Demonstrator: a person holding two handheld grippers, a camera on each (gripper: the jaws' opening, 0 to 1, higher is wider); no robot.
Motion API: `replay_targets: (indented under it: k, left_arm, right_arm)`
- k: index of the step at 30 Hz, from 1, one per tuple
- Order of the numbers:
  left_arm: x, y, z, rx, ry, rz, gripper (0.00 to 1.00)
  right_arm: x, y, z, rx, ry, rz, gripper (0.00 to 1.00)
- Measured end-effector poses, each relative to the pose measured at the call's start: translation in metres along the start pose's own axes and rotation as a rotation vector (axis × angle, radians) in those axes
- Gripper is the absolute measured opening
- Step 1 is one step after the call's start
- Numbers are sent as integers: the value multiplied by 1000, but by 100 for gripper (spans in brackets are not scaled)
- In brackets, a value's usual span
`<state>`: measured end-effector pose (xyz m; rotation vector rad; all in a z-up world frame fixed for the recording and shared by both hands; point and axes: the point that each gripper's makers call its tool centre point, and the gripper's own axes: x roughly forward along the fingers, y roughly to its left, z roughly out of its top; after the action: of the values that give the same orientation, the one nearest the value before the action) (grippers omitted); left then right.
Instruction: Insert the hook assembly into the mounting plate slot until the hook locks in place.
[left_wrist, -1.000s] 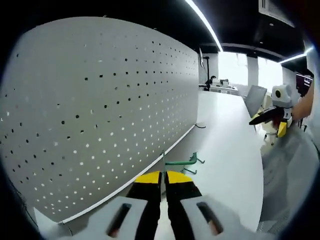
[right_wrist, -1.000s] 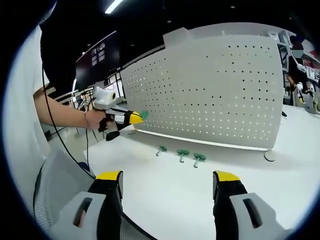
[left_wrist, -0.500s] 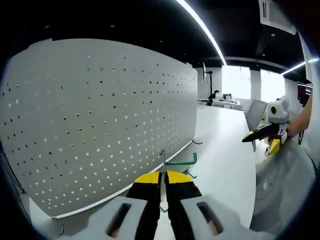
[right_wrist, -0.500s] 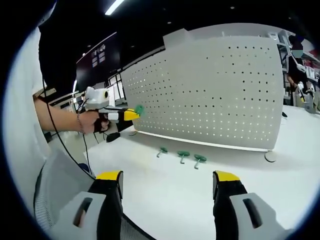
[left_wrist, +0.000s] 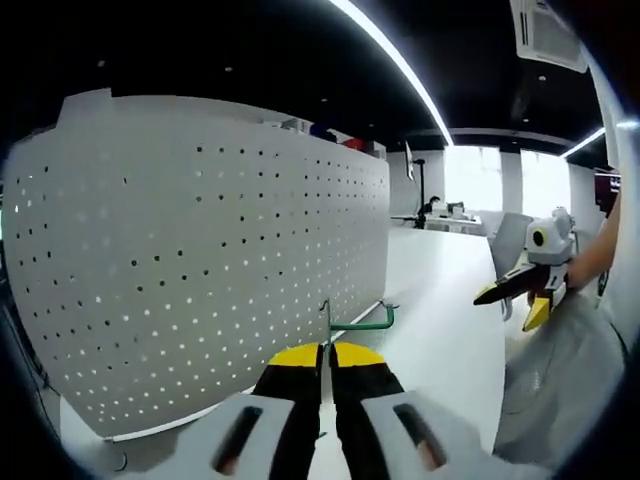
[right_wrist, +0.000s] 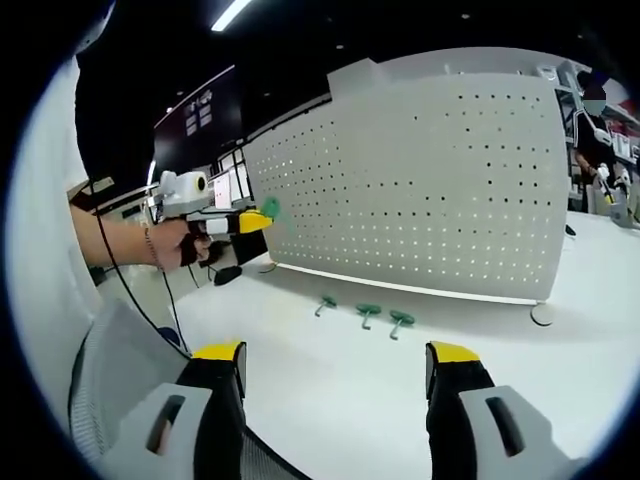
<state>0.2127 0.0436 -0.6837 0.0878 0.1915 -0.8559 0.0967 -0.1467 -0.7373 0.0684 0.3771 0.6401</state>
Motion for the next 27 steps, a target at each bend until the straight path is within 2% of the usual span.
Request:
replay_targets:
  k: [10,19,21,27]
  left_arm:
    - [-4,-10,20,-22,-70,1,3]
    - [-5,-13,22,-23,-79,2,3]
    - [-5,-13,22,-23,-78,2,3]
    - [-4,-14,20,-28,-76,-1,3]
  right_arm:
    - [0,1,0,-5,2,2,71]
    - [-2,1,6,-8,-18,-2,69]
    - [-3,2,12,-4,-48,4,69]
    - [-12,12,48,-34,-221,37,67]
